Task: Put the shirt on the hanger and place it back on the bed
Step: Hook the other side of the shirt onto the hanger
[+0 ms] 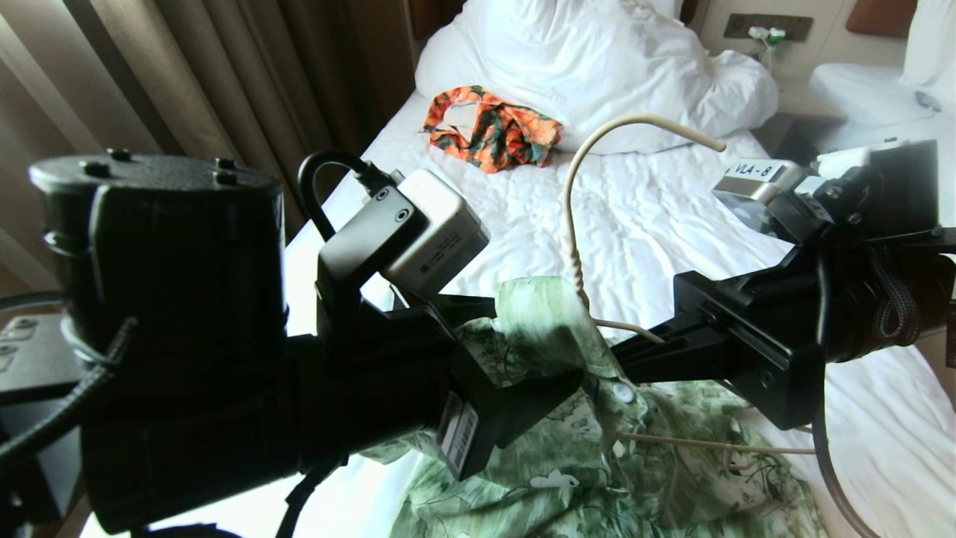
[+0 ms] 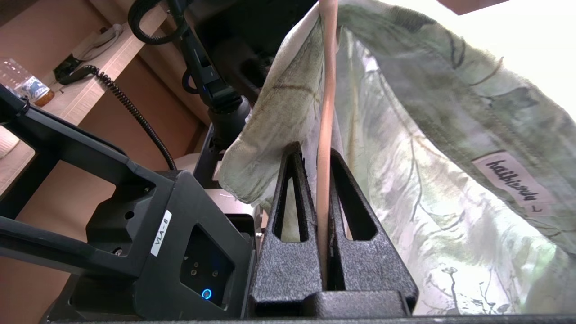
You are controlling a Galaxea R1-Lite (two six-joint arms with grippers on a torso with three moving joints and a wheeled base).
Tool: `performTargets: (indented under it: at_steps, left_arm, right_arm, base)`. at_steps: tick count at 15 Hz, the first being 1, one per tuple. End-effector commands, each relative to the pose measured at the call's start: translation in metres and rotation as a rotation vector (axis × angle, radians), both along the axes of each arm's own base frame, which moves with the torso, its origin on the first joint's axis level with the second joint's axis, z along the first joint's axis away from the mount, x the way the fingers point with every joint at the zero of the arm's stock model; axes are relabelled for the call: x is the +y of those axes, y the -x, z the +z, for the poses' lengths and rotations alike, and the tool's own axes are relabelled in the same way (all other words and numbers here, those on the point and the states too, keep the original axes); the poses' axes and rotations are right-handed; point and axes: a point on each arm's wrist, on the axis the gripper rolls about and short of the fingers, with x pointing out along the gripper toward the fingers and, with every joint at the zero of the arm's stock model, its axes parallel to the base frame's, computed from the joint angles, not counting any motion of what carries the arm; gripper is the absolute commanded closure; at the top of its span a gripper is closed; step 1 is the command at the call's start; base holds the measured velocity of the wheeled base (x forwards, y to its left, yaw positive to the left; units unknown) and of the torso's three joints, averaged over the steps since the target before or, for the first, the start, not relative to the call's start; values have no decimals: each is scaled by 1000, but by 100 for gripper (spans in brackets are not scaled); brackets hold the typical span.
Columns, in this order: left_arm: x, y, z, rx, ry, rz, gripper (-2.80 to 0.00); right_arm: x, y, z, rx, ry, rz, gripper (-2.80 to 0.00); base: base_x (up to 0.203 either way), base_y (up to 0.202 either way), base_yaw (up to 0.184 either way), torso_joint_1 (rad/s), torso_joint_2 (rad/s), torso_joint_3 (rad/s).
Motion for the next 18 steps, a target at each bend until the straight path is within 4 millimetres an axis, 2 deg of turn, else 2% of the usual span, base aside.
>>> performTargets:
  at_steps: [1,8,12,13,16,18]
  left_arm:
    - [-2,-1,-2,4,-6,-2,0]
    - [-2,-1,-1,1,-1,-2,0]
    - [-3,-1,0,-2,4,-3,0]
    - [-3,-1,2,-5,7,-7,0]
    - [0,3,8,-14,31,-32,0]
    - [1,6,10,-14,38,-42,0]
  right_arm:
    - [-1,1,2,-9,-7,6,0]
    - [-1,1,6,-25,-9,-9,0]
    - [-2,2,11,-33,12,-112,0]
    - [-3,2,11,-36,12,-114,-280]
    - [-3,2,15,0,8,-126,-280]
    - [-10,1,23,37,0,-192,-280]
  base:
    - [0,0,0,0,0,0]
    - [0,0,0,0,0,0]
    - [0,0,0,0,0,0]
    - [0,0,0,0,0,0]
    - [0,0,0,0,0,0]
    - [0,0,0,0,0,0]
